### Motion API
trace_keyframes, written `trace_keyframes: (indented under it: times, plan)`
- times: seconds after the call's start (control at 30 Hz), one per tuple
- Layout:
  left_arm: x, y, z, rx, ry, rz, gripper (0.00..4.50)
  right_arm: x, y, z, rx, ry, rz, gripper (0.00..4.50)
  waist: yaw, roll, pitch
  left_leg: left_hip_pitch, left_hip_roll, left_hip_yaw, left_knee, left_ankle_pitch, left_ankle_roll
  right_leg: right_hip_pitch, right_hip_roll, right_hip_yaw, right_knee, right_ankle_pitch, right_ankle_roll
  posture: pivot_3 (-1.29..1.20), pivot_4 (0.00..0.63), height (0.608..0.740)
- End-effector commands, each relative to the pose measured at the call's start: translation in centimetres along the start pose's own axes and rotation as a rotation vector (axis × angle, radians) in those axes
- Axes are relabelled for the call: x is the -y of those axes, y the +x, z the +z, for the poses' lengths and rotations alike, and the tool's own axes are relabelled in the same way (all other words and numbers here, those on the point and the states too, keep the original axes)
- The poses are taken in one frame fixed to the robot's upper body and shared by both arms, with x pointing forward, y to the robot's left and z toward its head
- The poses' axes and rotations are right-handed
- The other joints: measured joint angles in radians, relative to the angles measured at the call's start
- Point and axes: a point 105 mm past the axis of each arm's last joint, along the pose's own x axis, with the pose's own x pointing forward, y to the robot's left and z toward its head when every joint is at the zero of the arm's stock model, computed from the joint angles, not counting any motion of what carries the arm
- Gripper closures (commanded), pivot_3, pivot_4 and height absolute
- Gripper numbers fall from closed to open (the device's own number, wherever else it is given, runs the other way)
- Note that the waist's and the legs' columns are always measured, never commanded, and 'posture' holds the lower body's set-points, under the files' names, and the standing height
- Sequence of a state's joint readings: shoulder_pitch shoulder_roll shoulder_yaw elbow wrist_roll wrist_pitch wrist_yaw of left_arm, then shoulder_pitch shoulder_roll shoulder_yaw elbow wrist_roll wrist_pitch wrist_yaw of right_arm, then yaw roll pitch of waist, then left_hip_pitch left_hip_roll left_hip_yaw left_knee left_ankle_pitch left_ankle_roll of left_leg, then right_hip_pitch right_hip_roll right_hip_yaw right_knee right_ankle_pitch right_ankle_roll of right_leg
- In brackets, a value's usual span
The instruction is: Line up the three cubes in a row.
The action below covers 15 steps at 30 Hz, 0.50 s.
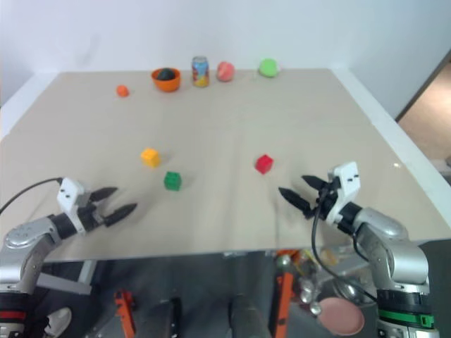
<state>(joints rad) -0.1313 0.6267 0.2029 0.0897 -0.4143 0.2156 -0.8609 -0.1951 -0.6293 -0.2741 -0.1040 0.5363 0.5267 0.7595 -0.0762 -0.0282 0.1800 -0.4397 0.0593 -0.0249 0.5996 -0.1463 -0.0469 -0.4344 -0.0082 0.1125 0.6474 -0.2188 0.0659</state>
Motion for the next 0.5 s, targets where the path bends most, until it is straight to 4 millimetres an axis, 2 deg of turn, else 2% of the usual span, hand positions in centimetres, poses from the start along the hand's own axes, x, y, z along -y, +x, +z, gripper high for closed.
trace_keyframes:
  times: [0.03,0.13,0.3,0.5]
  plan:
    - [0.6,0.6,3.1,0.101,0.040,-0.062,0.06,-0.6,0.3,1.2,0.011,-0.069,0.037,0.00,0.000,0.000,0.000,0.000,0.000,0.000,0.000,0.000,0.000,0.000,0.000,0.000,0.000,0.000,0.000,0.00,0.150,0.740]
    - [2.4,1.0,6.0,0.209,0.068,-0.214,0.06,0.1,1.8,0.3,-0.051,-0.140,-0.004,0.00,0.000,-0.001,0.000,0.000,0.000,0.000,0.000,0.000,0.000,0.000,0.000,0.000,0.000,0.000,0.000,0.00,0.150,0.740]
    - [4.3,1.0,6.7,0.214,0.102,-0.347,0.06,1.4,4.0,-0.5,-0.092,-0.205,-0.056,0.00,-0.002,-0.001,0.000,0.001,0.000,0.002,0.001,0.000,0.000,0.001,0.000,0.001,0.000,0.001,0.000,0.00,0.150,0.740]
    - [7.0,1.3,6.8,0.181,0.169,-0.508,0.06,2.8,7.2,-0.2,-0.095,-0.246,-0.083,0.00,-0.002,-0.001,0.000,0.000,0.001,0.002,0.001,0.000,0.000,0.000,0.002,0.001,0.001,0.001,0.001,0.00,0.150,0.740]
